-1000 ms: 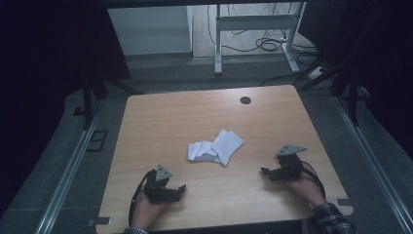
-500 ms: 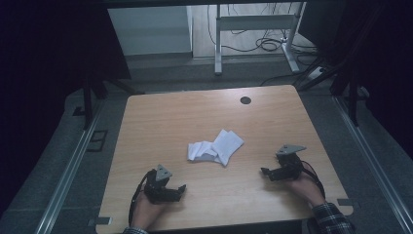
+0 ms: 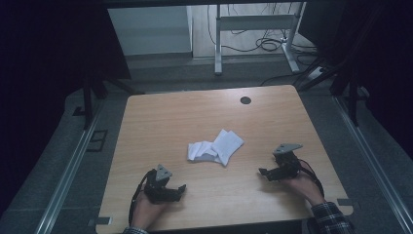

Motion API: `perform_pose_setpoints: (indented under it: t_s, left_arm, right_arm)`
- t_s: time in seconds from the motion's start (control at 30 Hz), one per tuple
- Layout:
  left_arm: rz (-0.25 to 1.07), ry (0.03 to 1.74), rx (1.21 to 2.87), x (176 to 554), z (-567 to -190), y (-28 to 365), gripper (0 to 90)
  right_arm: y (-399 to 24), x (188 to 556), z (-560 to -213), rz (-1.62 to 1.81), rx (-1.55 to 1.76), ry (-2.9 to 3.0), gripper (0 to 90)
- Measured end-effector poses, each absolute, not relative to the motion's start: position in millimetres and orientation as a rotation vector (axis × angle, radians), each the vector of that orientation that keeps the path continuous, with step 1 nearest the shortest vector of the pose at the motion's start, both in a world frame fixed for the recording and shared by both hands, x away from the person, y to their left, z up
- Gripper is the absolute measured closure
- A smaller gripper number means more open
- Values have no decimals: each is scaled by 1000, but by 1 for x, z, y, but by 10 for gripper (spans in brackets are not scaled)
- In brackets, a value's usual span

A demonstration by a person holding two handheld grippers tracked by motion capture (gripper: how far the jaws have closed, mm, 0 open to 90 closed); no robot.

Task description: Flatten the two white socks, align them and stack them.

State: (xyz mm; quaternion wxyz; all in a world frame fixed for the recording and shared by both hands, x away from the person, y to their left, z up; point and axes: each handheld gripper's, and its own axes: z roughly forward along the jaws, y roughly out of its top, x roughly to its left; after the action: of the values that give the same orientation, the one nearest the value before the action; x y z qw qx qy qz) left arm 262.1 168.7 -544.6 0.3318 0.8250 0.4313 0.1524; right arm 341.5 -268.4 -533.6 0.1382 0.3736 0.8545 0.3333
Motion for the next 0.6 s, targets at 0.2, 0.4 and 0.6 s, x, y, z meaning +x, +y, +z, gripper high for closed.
perform_pose_setpoints:
  t_s: [0.2, 0.4, 0.6]
  left_arm:
    - [398, 1127, 2156, 262, -545, 169, 99]
    - [398, 1127, 2156, 262, -545, 169, 100]
    - [400, 1126, 2154, 262, -545, 169, 99]
  right_arm:
    - [-265, 342, -528, 978, 1084, 2476, 80]
    - [-261, 344, -524, 990, 1095, 2489, 78]
    - [-256, 348, -520, 992, 1126, 2487, 117]
